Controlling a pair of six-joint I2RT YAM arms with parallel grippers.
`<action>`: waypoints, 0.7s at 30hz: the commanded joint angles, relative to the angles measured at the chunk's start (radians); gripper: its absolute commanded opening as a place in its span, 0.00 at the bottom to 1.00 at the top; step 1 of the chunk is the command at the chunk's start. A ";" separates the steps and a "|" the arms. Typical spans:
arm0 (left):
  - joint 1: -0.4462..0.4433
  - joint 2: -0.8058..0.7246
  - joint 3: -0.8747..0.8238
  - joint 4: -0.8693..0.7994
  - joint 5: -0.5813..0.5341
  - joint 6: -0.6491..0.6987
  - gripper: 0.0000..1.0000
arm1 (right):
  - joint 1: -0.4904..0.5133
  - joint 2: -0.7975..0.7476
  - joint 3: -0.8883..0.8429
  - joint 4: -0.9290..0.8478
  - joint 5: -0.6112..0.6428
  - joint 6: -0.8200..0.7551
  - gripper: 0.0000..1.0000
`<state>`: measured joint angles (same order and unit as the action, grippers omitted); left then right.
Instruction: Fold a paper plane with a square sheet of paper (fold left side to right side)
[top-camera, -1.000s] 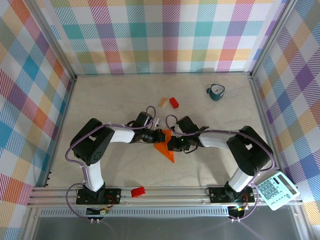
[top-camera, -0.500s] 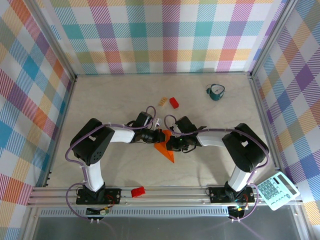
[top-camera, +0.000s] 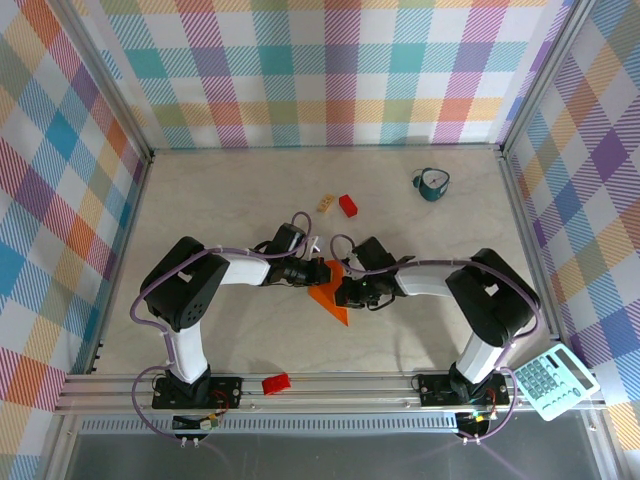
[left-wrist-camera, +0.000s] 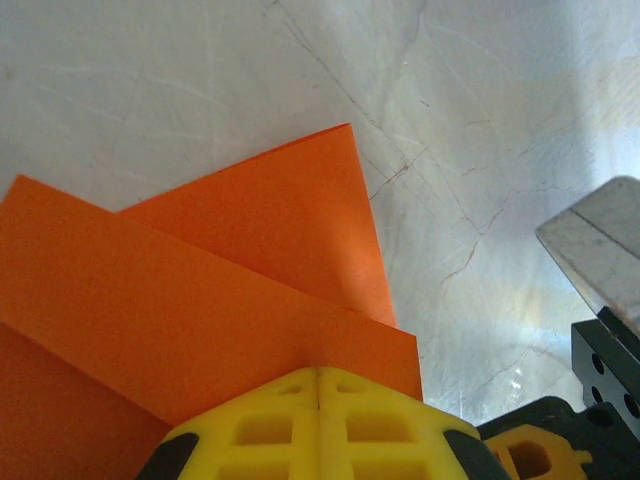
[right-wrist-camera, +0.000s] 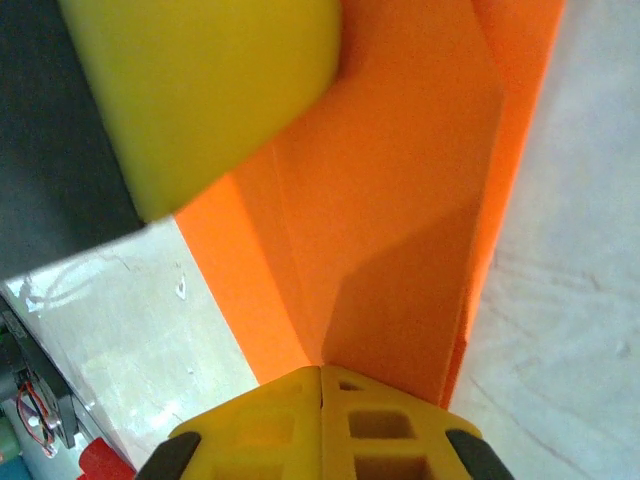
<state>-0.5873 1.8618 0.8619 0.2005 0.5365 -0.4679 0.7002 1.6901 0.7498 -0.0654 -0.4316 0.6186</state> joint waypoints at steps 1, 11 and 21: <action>0.006 0.043 -0.013 -0.093 -0.101 -0.007 0.00 | 0.021 -0.032 -0.052 -0.115 -0.030 0.021 0.00; 0.009 0.046 -0.019 -0.090 -0.101 -0.012 0.00 | 0.041 -0.085 -0.096 -0.142 -0.035 0.036 0.00; 0.010 0.048 -0.021 -0.090 -0.101 -0.013 0.00 | 0.064 -0.091 -0.128 -0.143 -0.041 0.062 0.00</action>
<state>-0.5869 1.8618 0.8619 0.2012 0.5335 -0.4828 0.7414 1.6066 0.6666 -0.1005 -0.4355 0.6552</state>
